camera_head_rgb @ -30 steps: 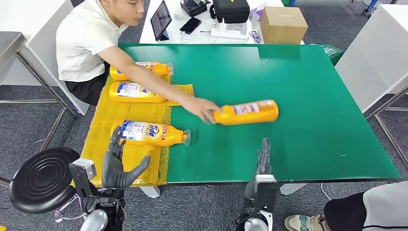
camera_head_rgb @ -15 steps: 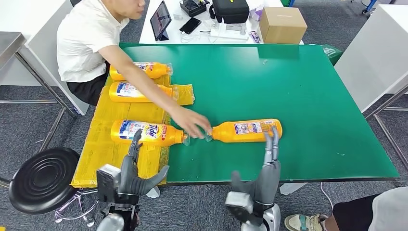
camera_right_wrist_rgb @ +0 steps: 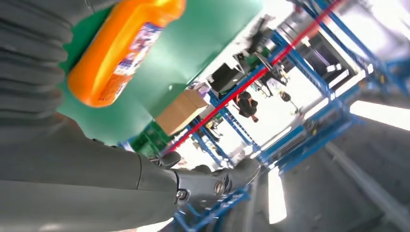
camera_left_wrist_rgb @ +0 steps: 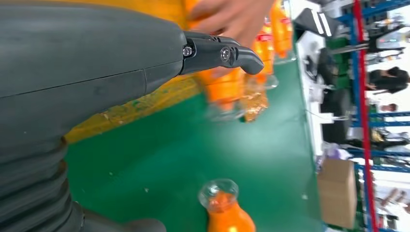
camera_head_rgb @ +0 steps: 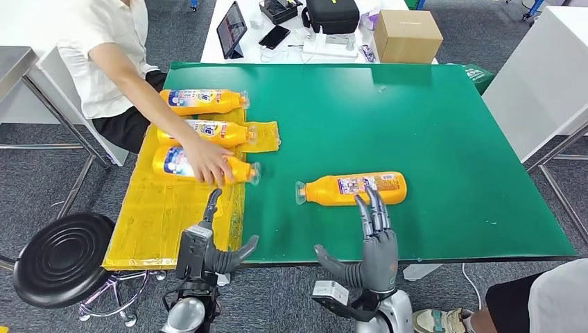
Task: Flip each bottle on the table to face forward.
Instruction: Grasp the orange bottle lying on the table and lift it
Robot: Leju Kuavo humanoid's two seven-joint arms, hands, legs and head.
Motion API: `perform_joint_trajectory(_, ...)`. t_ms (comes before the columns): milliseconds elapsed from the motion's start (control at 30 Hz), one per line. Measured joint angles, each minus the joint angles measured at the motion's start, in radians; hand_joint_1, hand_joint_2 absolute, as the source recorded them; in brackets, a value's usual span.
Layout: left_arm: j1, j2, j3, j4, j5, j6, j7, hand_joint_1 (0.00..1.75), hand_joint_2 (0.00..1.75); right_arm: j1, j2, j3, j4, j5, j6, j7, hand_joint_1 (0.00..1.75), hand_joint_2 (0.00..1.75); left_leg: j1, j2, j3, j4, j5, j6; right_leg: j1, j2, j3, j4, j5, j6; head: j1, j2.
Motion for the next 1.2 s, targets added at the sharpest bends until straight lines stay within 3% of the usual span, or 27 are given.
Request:
perform_joint_trajectory(300, -0.047, -0.008, 0.001, 0.078, 0.055, -0.062, -0.020, 0.00, 1.75, -0.172, -0.144, -0.138, 0.229, 0.226, 0.000, 0.101, 0.00, 1.75, -0.003, 0.000, -0.001, 0.001, 0.001, 0.002, -0.003, 0.000, 0.000, 0.000, 0.002, 0.004, 0.000, 0.000)
perform_joint_trajectory(733, -0.084, -0.009, -0.003, 0.123, 0.054, -0.070, -0.018, 0.00, 1.75, -0.366, -0.277, -0.173, 0.540, 0.245, -0.001, 0.209, 0.00, 1.75, -0.003, 0.000, -0.002, 0.001, 0.003, 0.004, -0.003, 0.000, 0.000, 0.000, 0.003, 0.005, 0.000, 0.000)
perform_joint_trajectory(900, -0.112, -0.016, -0.012, 0.147, 0.063, -0.083, -0.018, 0.00, 1.75, -0.450, -0.305, -0.169, 0.634, 0.250, -0.001, 0.216, 0.00, 1.75, -0.003, -0.001, -0.002, 0.001, 0.003, 0.005, -0.003, 0.000, 0.000, 0.000, 0.004, 0.006, 0.000, 0.000)
perform_joint_trajectory(1200, -0.129, -0.019, -0.024, 0.167, 0.067, -0.085, -0.018, 0.00, 1.75, -0.512, -0.324, -0.152, 0.729, 0.266, -0.001, 0.251, 0.00, 1.75, -0.003, -0.001, -0.003, 0.001, 0.004, 0.005, -0.003, 0.000, -0.001, 0.000, 0.004, 0.006, 0.000, 0.000)
